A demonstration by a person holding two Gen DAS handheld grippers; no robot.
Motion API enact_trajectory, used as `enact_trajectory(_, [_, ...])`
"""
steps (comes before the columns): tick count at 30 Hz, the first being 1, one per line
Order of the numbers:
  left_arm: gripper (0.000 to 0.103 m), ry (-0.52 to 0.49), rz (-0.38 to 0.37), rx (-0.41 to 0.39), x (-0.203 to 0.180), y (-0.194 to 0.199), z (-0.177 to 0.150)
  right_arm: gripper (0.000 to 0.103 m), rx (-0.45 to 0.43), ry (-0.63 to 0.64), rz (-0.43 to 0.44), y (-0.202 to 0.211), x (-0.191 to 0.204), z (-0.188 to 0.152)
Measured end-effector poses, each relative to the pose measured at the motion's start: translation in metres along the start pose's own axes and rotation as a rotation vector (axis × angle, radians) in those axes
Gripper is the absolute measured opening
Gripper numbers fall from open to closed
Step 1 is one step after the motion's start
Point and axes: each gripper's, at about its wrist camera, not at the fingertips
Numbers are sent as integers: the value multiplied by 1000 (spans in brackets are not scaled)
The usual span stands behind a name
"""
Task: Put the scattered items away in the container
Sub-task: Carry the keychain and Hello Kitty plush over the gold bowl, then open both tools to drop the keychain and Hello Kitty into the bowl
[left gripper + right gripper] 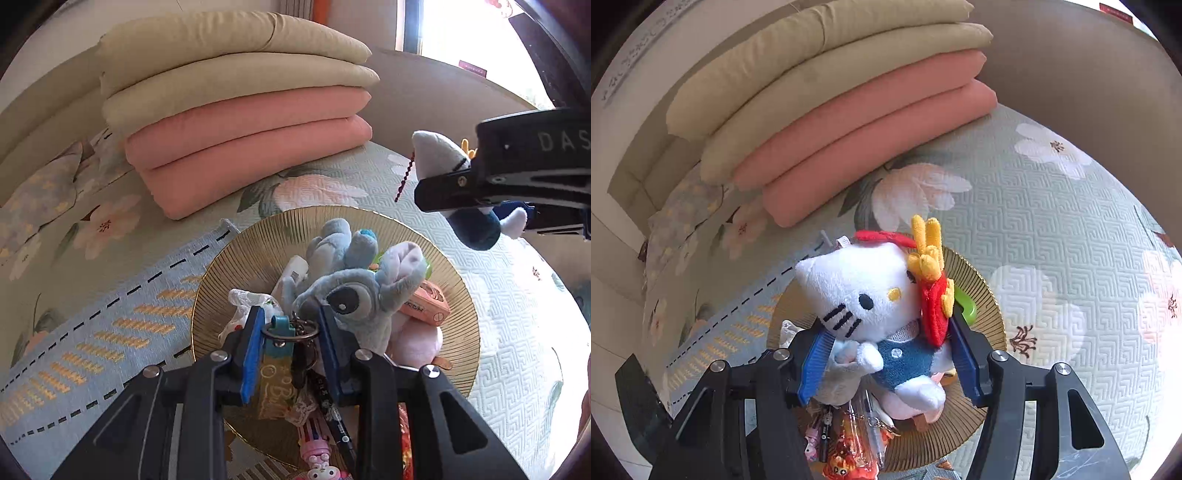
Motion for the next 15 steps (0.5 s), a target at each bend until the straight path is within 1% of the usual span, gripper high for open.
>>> enact_trajectory(1, [26,26,-20,-4,4,1,-1,59,8,-7,-14,-6,0,1])
enact_trajectory(3, [29,88,-105,-14,15,5,-5,59,17,-19,-27,-15,-1,2])
enact_trajectory(4, [37,112,-140,-19,20,9,-9,60,21,-29,-29,-18,-3,3])
enact_trajectory(5, [52,128,-155,-22,24,13,-14,64,30,-42,-27,-20,-5,4])
enact_trajectory(6, [59,138,-150,-29,27,19,-19,66,43,-56,-21,-22,-7,5])
enact_trajectory(7, [69,145,-137,-45,32,27,-25,71,63,-68,-14,-24,-10,6])
enact_trajectory(8, [74,150,-126,-62,36,35,-31,71,82,-76,0,-25,-12,6])
enact_trajectory(10, [77,174,-109,-79,48,49,-43,71,88,-82,18,-22,-14,3])
enact_trajectory(12, [78,217,-100,-72,62,60,-57,72,77,-75,9,-15,-15,-3])
enact_trajectory(13, [78,243,-97,-63,69,64,-64,74,81,-71,14,-13,-15,-6])
enact_trajectory(15, [78,289,-91,-23,83,69,-77,74,98,-60,27,-7,-14,-14])
Point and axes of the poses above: each gripper's, at about its wrist camera, not at the fingertips, and y roughly against the way its jaws point, x to its left, z to its top, and after that the axes turned 9 degrees about -y, right-handed
